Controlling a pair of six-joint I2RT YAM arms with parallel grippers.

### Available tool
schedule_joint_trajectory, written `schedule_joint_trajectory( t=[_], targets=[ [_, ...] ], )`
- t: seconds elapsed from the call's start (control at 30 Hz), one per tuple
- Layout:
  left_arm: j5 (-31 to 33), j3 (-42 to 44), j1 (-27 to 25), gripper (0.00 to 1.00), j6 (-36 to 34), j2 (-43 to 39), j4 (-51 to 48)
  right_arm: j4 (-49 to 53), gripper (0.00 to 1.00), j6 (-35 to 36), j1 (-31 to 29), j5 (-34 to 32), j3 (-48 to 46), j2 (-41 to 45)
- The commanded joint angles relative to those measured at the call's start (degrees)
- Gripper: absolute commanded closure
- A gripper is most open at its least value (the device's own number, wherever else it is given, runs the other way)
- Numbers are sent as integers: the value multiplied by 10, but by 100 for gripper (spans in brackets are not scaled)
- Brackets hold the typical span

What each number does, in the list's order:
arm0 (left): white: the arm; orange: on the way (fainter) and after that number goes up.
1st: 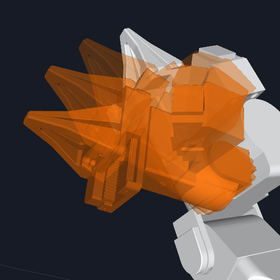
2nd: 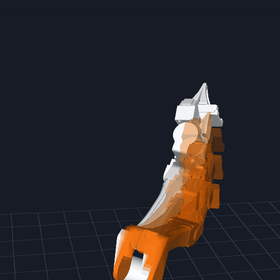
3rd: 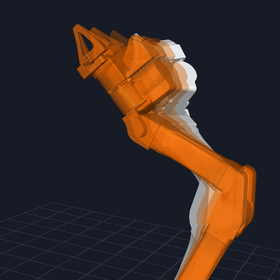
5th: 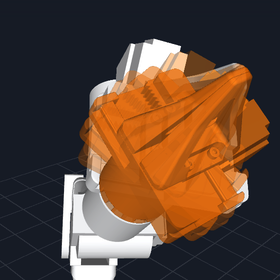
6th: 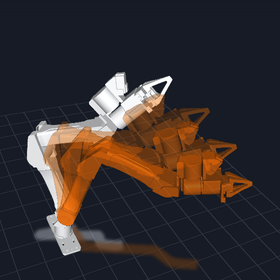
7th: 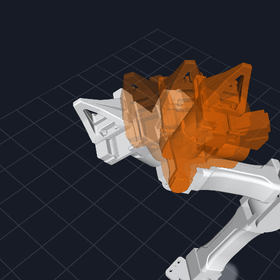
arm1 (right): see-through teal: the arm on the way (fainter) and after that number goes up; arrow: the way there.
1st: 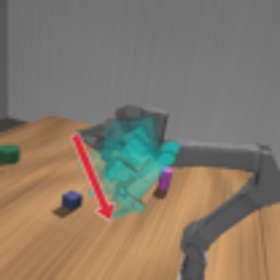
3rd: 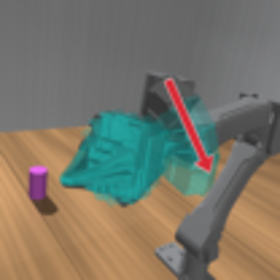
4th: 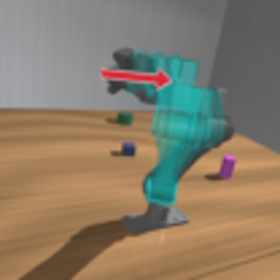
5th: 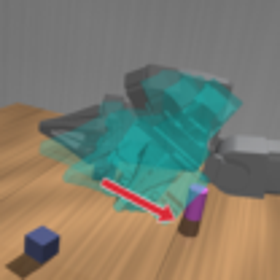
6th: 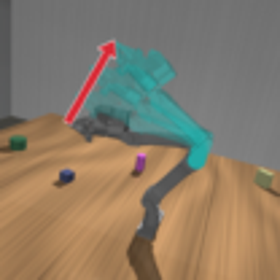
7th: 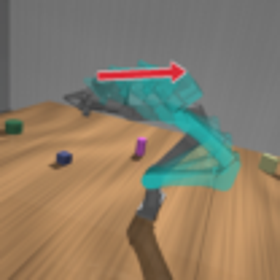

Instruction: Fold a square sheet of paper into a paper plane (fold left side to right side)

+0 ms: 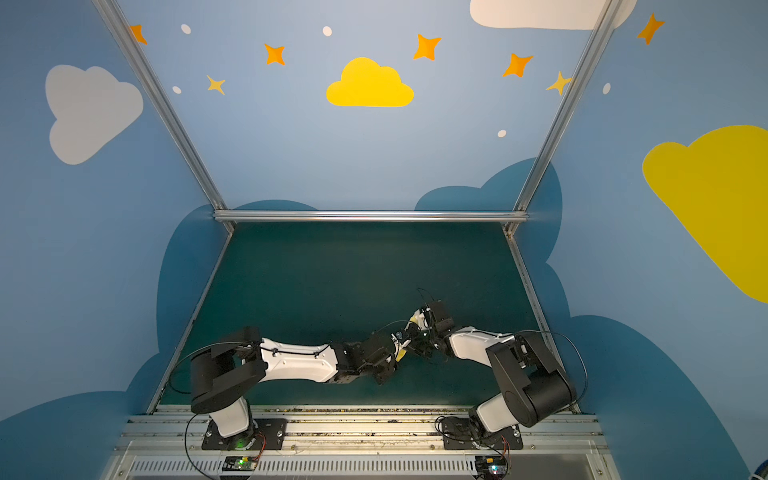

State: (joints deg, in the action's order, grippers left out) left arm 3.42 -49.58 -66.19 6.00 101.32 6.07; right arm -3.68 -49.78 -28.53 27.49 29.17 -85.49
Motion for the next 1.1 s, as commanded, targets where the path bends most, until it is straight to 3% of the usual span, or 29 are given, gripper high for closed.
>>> schedule_joint_trajectory(
  t=[0.0, 0.47, 1.07],
  targets=[
    [-5, 26, 3, 52, 35, -6, -26, 8, 100, -5, 4, -9, -13, -2],
    [-28, 37, 20, 54, 50, 5, 7, 3, 100, -10, 6, -5, -15, -1],
    [-38, 34, 22, 84, 49, 9, 8, 27, 100, -12, 7, 6, 1, 37]
  ],
)
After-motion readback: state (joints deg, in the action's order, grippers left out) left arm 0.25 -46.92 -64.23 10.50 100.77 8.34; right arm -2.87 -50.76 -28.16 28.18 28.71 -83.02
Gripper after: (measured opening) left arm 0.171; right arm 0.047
